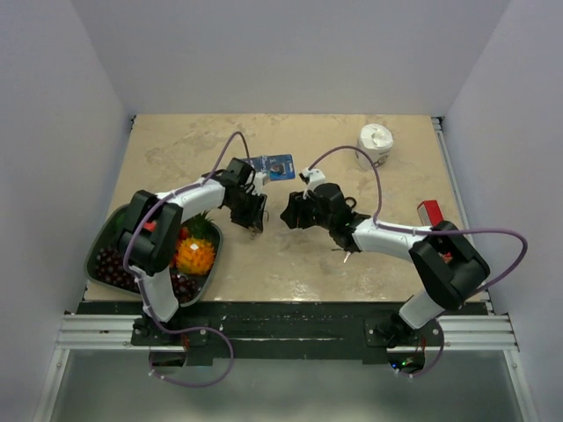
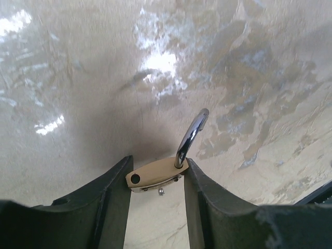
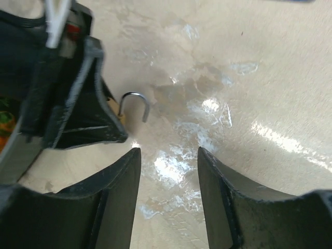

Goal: Unlock with the key

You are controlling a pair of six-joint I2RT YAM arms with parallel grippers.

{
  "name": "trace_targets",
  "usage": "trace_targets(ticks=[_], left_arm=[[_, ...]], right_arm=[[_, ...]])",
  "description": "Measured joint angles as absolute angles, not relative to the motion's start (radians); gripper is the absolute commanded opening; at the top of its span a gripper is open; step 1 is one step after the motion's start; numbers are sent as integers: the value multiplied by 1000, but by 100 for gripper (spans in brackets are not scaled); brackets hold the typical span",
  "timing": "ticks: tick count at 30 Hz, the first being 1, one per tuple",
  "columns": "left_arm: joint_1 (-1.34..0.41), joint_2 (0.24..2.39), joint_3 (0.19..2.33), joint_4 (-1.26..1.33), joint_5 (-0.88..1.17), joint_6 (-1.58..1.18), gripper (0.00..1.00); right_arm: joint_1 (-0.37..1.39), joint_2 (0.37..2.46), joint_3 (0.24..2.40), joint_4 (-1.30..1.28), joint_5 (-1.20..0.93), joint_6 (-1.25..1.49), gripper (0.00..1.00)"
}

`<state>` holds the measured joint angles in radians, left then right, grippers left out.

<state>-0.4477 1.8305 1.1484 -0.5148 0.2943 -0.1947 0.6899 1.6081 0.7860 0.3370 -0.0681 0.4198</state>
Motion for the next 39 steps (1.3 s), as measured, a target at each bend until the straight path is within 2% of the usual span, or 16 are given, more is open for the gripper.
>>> trace_targets(ticks=[6,12,18,23,25,26,28,33,39], left_arm=[[-437,1917,1269,-553,289,-195,28],[-423,2003,1401,-600,237,-189,58],[-420,2030,1455,-619,202,-170,72],[-420,2034,1467,-622,168,-158,75],[-420,2034,1467,-622,151,-152,81],[-420,2033,1467,-622,144,-146,91],[-420,2027,1464,-615,128,-138,99],[-427,1893,1349,-536,101,-102,99],[-492,1475,1174,-362,85,-59,100]], right_arm=[[690,1520,770,337,-41,393,54],[686,1472,720,335,11,362,54],[684,1470,716,333,28,349,54],[681,1470,715,333,36,347,54],[680,1470,715,332,37,347,56],[679,1470,716,332,38,347,57],[679,1465,715,327,44,347,60],[665,1397,701,322,75,348,63],[581,1332,685,277,115,397,64]])
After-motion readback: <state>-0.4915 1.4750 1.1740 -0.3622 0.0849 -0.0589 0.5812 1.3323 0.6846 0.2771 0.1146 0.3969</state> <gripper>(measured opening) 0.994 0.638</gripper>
